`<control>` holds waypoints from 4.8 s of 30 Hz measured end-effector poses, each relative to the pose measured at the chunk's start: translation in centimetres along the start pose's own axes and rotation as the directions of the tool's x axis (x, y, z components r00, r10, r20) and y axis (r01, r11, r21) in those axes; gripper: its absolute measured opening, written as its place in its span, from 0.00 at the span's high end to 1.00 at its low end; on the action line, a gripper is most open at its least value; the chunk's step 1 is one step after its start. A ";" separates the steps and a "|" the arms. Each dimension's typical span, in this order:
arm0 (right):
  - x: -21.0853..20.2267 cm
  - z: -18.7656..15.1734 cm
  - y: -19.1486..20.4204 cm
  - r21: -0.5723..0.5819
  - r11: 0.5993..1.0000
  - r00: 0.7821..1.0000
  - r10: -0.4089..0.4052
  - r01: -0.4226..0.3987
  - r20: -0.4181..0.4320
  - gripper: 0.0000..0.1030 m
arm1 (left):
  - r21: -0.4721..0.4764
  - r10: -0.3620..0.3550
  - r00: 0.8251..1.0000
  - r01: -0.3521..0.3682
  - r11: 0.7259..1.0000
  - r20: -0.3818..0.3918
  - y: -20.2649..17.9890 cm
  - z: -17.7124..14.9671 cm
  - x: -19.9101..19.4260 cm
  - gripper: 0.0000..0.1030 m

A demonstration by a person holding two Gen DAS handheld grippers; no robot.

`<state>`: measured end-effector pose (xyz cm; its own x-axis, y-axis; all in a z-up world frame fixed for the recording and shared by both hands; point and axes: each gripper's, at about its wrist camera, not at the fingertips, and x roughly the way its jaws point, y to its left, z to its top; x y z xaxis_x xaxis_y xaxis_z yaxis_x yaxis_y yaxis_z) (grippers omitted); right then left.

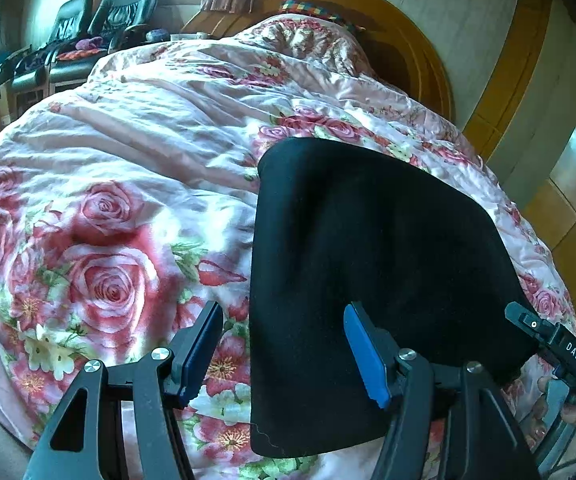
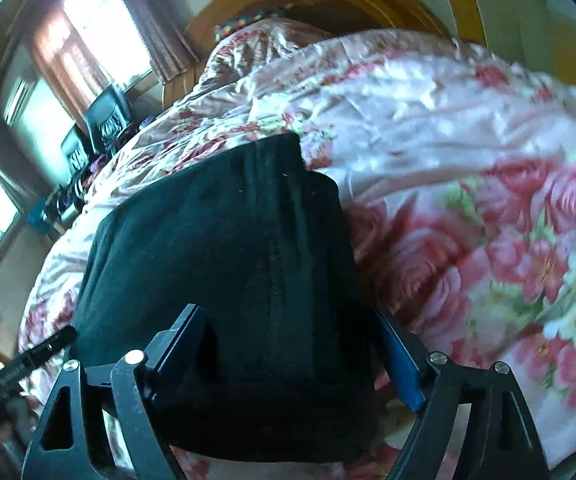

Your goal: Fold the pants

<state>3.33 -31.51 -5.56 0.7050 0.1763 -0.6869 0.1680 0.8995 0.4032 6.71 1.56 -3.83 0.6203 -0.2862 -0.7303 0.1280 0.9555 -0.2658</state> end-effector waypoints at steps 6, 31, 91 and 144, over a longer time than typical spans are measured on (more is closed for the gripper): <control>0.7 -0.3 -0.9 0.053 0.998 0.999 0.037 -0.035 -0.036 0.11 | -0.021 -0.080 0.997 0.079 0.997 -0.025 0.3 0.4 0.3 0.38; 3.6 -0.3 -1.7 0.111 0.971 0.966 0.226 -0.213 -0.125 0.01 | -0.015 -0.168 0.983 0.167 0.986 -0.069 0.2 0.3 1.5 0.35; 9.7 12.8 4.1 -0.181 0.981 0.993 0.080 -0.063 0.091 0.44 | 0.290 0.027 0.992 -0.062 0.955 0.124 -6.4 10.0 8.7 0.60; -0.3 -0.3 7.6 -0.246 0.950 0.975 -0.157 0.192 0.158 0.00 | 0.018 0.205 0.965 -0.211 0.977 0.164 -5.2 -1.7 -1.6 0.22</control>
<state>4.18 -24.56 -2.45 0.7700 -0.0322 -0.6373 0.1261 0.9867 0.1025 3.69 -3.13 -2.37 0.7514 -0.0687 -0.6563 0.0084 0.9955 -0.0946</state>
